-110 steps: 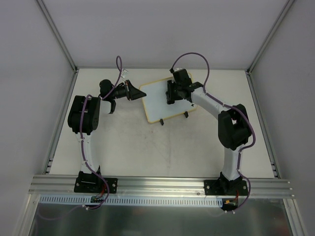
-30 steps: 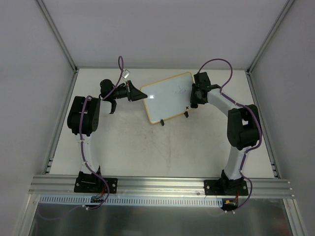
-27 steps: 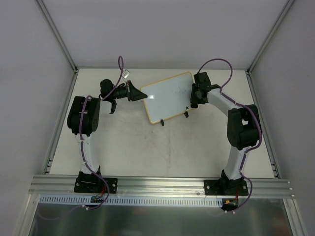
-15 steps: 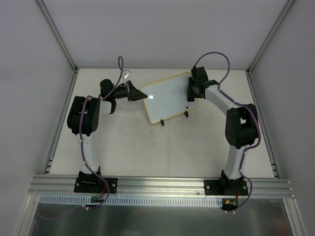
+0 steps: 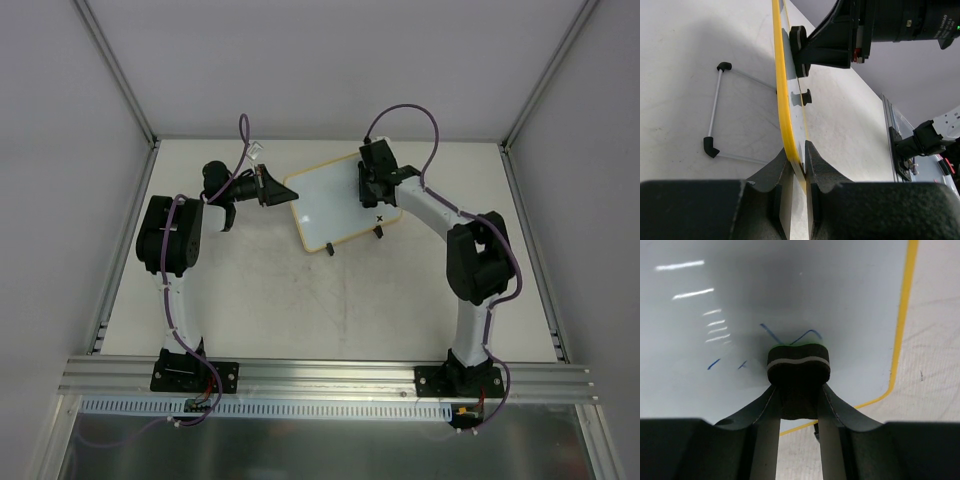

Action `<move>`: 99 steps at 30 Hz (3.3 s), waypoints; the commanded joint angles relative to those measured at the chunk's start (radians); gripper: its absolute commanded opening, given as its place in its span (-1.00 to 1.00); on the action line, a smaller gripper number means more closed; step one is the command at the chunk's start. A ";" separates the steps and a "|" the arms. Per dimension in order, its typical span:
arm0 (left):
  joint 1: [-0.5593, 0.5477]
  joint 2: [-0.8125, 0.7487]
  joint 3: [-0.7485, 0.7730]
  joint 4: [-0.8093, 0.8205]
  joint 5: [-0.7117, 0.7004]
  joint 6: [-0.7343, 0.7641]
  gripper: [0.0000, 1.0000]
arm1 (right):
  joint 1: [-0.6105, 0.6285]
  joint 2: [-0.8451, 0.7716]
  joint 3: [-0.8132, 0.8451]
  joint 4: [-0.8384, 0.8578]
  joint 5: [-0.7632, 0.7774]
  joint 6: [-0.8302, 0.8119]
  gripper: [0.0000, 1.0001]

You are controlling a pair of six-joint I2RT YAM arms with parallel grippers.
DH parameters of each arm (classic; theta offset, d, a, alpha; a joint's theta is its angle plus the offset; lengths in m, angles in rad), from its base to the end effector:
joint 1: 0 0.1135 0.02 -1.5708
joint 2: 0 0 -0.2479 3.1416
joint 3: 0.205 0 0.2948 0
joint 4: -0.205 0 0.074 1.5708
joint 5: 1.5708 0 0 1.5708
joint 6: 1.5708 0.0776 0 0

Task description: Erase the whiteboard

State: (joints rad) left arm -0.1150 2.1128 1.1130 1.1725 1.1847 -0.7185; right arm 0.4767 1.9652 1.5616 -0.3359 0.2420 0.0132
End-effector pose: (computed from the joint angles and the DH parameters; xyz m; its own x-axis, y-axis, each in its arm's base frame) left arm 0.4448 -0.1237 0.1332 -0.4967 -0.1922 -0.8464 0.8274 0.1898 -0.5286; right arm 0.4658 0.2196 0.1836 -0.6025 -0.2967 -0.7409 -0.2802 0.9479 -0.1517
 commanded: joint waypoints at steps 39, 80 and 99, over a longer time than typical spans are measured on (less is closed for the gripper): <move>-0.012 -0.062 -0.007 0.092 0.067 0.096 -1.00 | -0.108 0.018 0.054 0.084 -0.205 0.036 -0.99; -0.012 -0.063 -0.004 0.085 0.069 0.099 -1.00 | 0.026 0.078 0.155 0.017 -0.260 0.031 -0.99; -0.012 -0.065 -0.005 0.084 0.069 0.100 -1.00 | 0.020 0.067 0.160 0.006 -0.316 0.044 -0.99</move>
State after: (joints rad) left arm -0.1101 2.1048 1.1023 1.1641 1.1740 -0.7124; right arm 0.5114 2.0293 1.7241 -0.3527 -0.0414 0.0444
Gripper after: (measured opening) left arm 0.112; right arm 0.339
